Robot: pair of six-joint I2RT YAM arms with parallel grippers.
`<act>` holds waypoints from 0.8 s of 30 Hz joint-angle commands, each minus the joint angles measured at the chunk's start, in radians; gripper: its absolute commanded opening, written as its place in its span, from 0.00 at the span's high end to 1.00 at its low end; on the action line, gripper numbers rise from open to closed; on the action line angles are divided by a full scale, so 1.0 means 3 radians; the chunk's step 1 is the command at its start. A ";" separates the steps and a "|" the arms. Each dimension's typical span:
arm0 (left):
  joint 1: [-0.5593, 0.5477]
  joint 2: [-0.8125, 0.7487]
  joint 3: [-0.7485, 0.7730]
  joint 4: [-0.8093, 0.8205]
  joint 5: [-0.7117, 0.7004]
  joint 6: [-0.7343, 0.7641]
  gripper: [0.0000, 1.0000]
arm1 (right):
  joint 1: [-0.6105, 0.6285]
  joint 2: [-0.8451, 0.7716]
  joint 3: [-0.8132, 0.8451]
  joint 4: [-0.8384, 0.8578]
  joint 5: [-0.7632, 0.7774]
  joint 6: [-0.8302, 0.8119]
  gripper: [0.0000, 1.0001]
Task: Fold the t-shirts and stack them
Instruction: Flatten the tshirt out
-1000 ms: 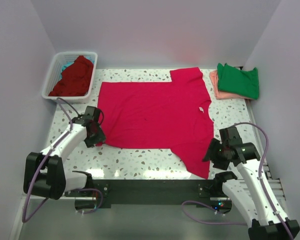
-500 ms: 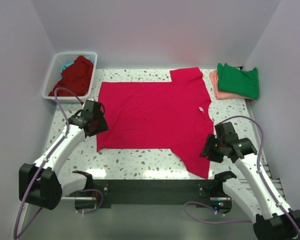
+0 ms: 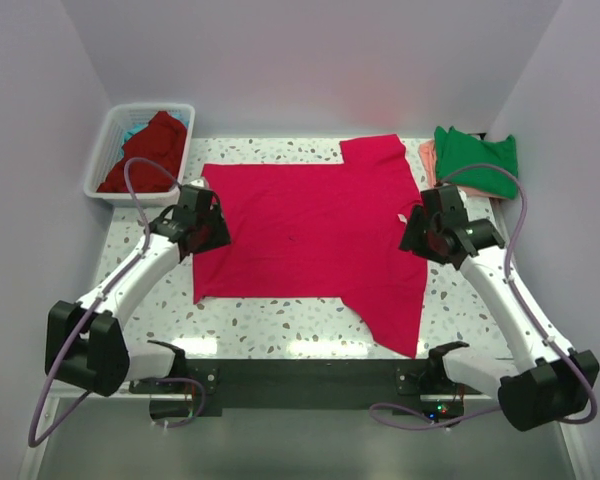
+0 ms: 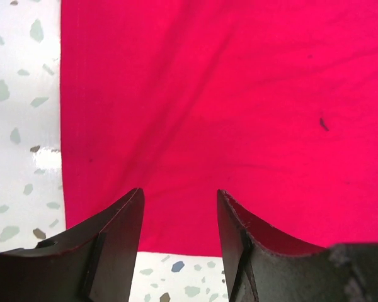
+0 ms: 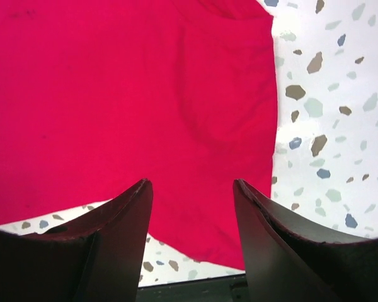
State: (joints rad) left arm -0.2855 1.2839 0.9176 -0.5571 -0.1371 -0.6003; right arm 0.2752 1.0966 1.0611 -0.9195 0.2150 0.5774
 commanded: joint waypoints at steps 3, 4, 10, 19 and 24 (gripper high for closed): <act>-0.0045 0.0291 0.0193 -0.0044 0.0074 0.0129 0.46 | 0.0089 0.0410 -0.0059 0.0268 -0.0108 -0.0104 0.44; -0.0050 0.0317 0.0193 -0.0070 0.0074 0.0124 0.46 | 0.0115 0.0430 -0.0100 0.0283 -0.0123 -0.0079 0.44; -0.0061 0.0465 0.0157 -0.0019 0.0431 0.0318 0.47 | 0.0508 0.0691 -0.0152 0.0208 -0.0348 0.0044 0.47; -0.0219 0.0496 0.0112 0.0016 0.0769 0.0610 0.48 | 0.1297 0.0840 -0.0198 -0.0049 -0.0267 0.0361 0.49; -0.0387 0.0532 0.0117 0.0062 0.0861 0.0651 0.48 | 0.1327 0.0773 -0.0525 0.0063 -0.0374 0.0397 0.50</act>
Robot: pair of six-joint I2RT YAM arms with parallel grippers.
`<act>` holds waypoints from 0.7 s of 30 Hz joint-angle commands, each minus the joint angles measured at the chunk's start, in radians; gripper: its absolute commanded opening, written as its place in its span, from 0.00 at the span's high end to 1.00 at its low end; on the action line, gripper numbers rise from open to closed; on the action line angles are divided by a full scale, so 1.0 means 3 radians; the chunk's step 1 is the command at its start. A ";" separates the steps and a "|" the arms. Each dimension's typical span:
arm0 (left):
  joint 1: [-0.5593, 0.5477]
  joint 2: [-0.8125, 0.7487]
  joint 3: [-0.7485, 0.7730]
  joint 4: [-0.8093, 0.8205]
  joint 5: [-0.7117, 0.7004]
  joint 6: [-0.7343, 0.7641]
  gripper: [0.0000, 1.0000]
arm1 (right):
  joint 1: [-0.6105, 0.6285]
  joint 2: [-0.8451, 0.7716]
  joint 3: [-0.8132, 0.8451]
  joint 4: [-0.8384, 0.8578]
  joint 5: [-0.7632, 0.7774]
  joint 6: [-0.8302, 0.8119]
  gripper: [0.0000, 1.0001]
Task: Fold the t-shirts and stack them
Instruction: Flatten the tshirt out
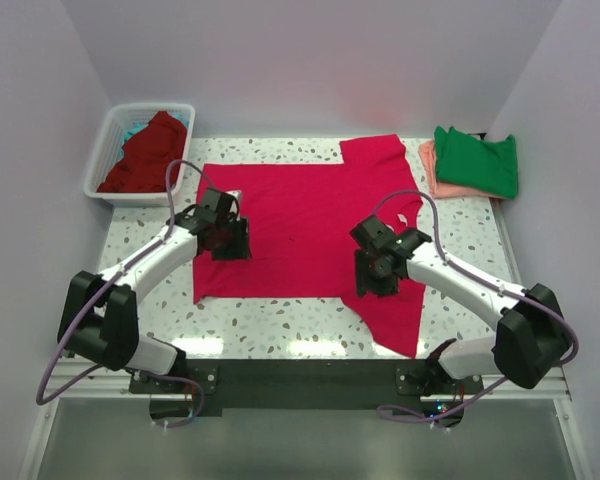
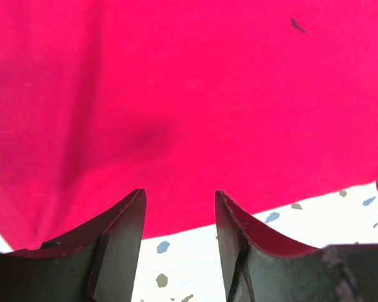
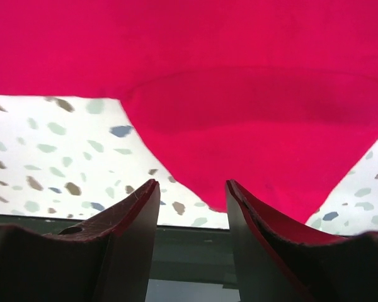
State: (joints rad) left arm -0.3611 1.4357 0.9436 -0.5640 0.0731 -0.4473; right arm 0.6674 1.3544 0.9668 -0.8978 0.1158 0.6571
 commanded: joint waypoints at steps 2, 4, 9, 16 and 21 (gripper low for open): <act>-0.0197 0.0051 0.0050 0.0080 0.0135 0.0151 0.48 | 0.0030 -0.0041 -0.0338 0.0093 -0.0074 0.0182 0.51; -0.0264 0.0072 0.0061 0.0085 0.0120 0.0146 0.48 | 0.0030 0.0035 -0.0420 0.0205 -0.0084 0.0213 0.52; -0.0320 0.0098 0.0107 0.0080 0.0104 0.0146 0.48 | 0.0035 0.0225 -0.0472 0.0364 0.0063 0.0290 0.53; -0.0356 0.0087 0.0148 0.0121 0.0191 0.0218 0.48 | 0.0025 0.0486 -0.0498 0.0569 0.0242 0.0249 0.55; -0.0417 0.0057 0.0143 0.0147 0.0293 0.0345 0.48 | -0.0067 0.0639 -0.0492 0.0656 0.0376 0.0152 0.57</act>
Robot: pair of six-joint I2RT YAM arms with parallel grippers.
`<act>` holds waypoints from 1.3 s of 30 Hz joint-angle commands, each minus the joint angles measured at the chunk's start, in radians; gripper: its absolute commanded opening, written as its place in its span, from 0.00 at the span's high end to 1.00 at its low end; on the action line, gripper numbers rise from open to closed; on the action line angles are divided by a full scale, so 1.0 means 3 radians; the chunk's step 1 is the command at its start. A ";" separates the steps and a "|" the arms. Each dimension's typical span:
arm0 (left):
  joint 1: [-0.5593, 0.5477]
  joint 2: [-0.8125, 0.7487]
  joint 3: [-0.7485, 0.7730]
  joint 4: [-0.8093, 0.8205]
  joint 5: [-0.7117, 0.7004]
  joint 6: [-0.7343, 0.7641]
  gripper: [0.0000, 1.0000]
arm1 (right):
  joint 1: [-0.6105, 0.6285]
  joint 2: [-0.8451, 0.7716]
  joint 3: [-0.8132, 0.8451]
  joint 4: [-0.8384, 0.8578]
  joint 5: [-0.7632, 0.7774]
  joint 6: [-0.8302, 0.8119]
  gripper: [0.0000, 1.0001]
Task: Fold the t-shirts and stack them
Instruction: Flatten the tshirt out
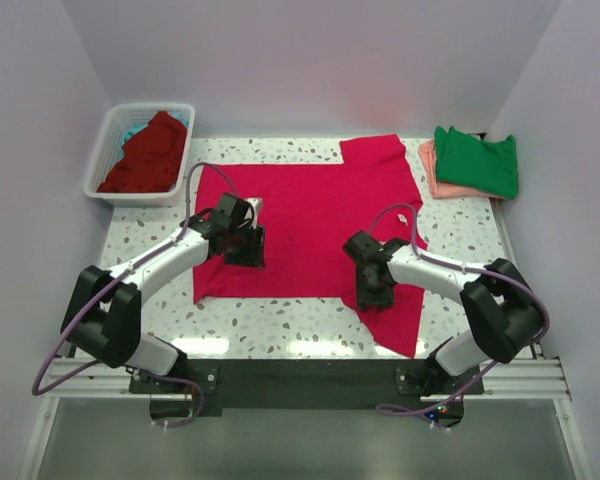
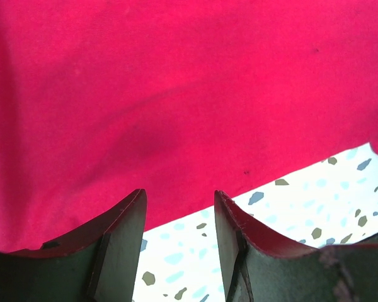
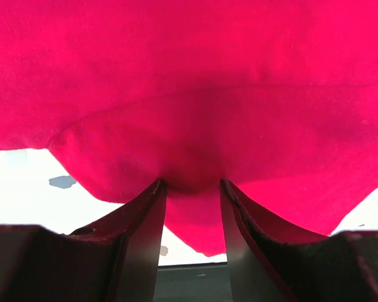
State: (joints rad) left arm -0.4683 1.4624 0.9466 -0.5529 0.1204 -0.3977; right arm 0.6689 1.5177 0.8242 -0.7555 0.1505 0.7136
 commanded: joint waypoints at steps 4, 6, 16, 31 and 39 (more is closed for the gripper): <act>-0.0080 -0.0073 0.0122 0.0100 0.0146 0.0211 0.48 | -0.0164 0.0106 0.0029 0.0202 0.0321 -0.0032 0.59; -0.0081 -0.0094 0.0117 0.0105 0.0151 0.0216 0.48 | -0.0179 0.0075 0.0065 0.0177 0.0398 -0.0021 0.61; -0.0086 -0.0084 0.0086 0.0146 0.0141 0.0190 0.49 | -0.0236 -0.0308 0.0346 -0.0033 0.0567 -0.0215 0.64; -0.0091 0.0101 0.0143 0.0181 -0.0283 0.0048 0.48 | -0.0036 -0.1392 -0.0211 -0.0753 0.0270 0.0345 0.46; -0.0086 -0.0006 0.0163 0.0028 -0.0692 -0.0254 0.49 | -0.0036 -0.1464 -0.0344 -0.1398 0.0439 0.1027 0.66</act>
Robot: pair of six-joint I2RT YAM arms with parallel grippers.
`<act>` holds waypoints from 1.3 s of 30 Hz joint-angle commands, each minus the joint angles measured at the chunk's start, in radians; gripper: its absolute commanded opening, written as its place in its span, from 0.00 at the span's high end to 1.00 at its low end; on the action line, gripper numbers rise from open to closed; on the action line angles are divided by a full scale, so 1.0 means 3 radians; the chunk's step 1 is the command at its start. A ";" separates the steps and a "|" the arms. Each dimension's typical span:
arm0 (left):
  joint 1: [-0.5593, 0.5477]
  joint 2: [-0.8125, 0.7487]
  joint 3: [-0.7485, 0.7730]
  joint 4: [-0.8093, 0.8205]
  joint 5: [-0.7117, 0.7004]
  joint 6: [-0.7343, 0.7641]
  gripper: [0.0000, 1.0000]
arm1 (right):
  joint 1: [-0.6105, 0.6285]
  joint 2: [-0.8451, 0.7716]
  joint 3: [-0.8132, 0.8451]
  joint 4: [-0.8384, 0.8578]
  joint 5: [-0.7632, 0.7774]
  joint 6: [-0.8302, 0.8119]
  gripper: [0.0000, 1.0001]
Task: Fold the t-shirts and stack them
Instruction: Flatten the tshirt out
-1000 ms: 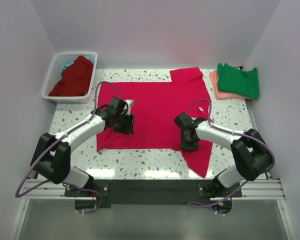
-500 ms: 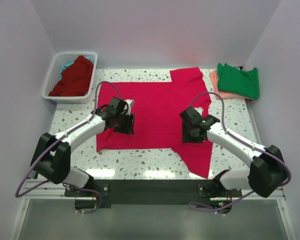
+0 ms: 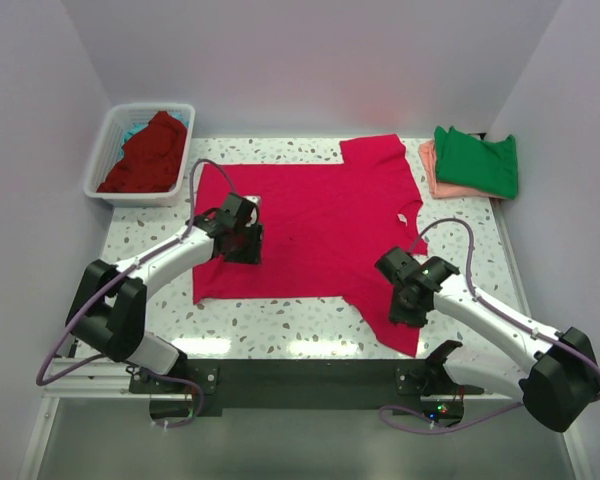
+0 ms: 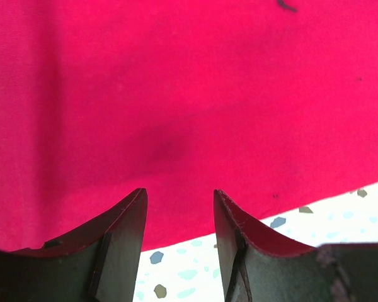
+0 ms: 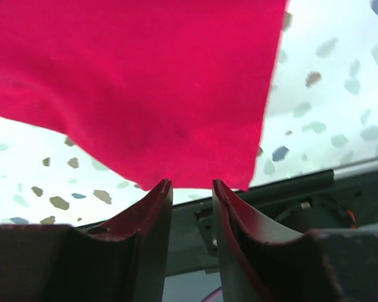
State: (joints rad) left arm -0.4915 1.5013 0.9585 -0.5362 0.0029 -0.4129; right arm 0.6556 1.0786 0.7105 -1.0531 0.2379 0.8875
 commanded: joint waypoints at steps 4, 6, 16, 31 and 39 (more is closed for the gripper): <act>0.0007 -0.0290 0.0068 -0.0145 -0.0454 -0.0209 0.50 | 0.0008 0.0004 0.0004 -0.0499 0.0072 0.0503 0.64; 0.0023 -0.0315 0.0042 -0.0166 -0.0465 -0.0204 0.50 | 0.0003 -0.0011 -0.0021 -0.0524 0.0010 0.0539 0.62; 0.0114 -0.0397 0.0047 -0.0131 -0.0342 -0.0168 0.50 | 0.0013 0.0092 -0.0067 -0.0478 0.0030 0.0672 0.54; 0.0319 0.0094 0.0650 0.0182 0.0113 -0.0040 0.50 | 0.0249 -0.0170 -0.0614 -0.0033 0.0322 0.1204 0.54; 0.0319 -0.0029 0.0579 0.0182 0.0078 -0.0065 0.50 | 0.0269 -0.0226 -0.0712 0.0084 0.0312 0.1224 0.56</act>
State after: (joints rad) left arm -0.3996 1.5288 1.1130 -0.5095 0.0200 -0.4503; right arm 0.7315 1.0130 0.5026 -1.0489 0.2802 1.2129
